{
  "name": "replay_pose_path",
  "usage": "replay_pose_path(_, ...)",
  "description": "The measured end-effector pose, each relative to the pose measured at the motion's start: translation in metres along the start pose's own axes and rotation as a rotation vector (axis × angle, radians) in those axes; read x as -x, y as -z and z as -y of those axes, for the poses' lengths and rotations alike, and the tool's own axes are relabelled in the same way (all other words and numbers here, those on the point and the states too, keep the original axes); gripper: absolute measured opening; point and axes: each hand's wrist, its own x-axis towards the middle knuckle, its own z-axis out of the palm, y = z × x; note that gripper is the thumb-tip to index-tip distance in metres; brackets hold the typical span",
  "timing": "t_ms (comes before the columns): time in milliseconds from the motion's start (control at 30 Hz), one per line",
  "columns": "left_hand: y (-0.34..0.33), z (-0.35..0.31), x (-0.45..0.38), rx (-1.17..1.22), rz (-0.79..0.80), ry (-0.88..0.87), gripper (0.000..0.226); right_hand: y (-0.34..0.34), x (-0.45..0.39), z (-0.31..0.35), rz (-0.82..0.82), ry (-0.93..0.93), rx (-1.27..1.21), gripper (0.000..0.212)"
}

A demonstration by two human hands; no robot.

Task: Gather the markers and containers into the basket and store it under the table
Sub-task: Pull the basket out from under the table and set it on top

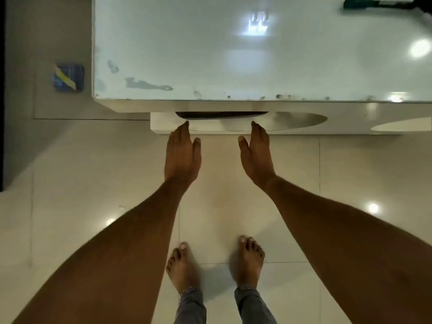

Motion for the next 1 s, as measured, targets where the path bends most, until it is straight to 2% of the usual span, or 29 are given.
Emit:
replay_pose_path(100,-0.021,0.016,-0.031,0.409,-0.073,0.303,0.054,-0.009,-0.031,-0.020,-0.042,-0.104,-0.154,0.060)
replay_pose_path(200,-0.038,0.018,-0.057,0.742,-0.152,0.505,0.057,-0.017,-0.060,-0.036,-0.130,-0.180,-0.242,0.060)
replay_pose_path(333,-0.052,0.036,-0.090,0.910,-0.257,0.606,0.060,-0.021,-0.096,-0.060,-0.259,-0.270,-0.379,0.059)
replay_pose_path(400,-0.050,0.044,-0.100,0.936,-0.244,0.664,0.056,-0.016,-0.107,-0.063,-0.307,-0.295,-0.477,0.053)
replay_pose_path(467,-0.055,0.057,-0.111,0.925,-0.222,0.697,0.032,-0.016,-0.122,-0.068,-0.333,-0.270,-0.518,0.039)
replay_pose_path(500,-0.060,0.064,-0.119,0.880,-0.225,0.659,0.018,-0.016,-0.129,-0.069,-0.345,-0.258,-0.504,0.032)
replay_pose_path(533,-0.063,0.069,-0.126,0.856,-0.236,0.631,0.015,-0.014,-0.137,-0.070,-0.366,-0.247,-0.448,0.027)
replay_pose_path(633,-0.065,0.074,-0.141,0.796,-0.141,0.644,0.019,-0.013,-0.155,-0.072,-0.353,-0.225,-0.412,0.033)
replay_pose_path(767,-0.068,0.069,-0.141,0.705,-0.122,0.646,0.036,-0.017,-0.161,-0.080,-0.347,-0.296,-0.475,0.023)
replay_pose_path(900,-0.072,0.072,-0.127,0.634,-0.126,0.618,0.031,-0.022,-0.153,-0.097,-0.288,-0.372,-0.348,0.035)
replay_pose_path(1000,-0.073,0.080,-0.106,0.673,-0.120,0.639,0.029,-0.029,-0.133,-0.135,-0.254,-0.401,-0.342,0.042)
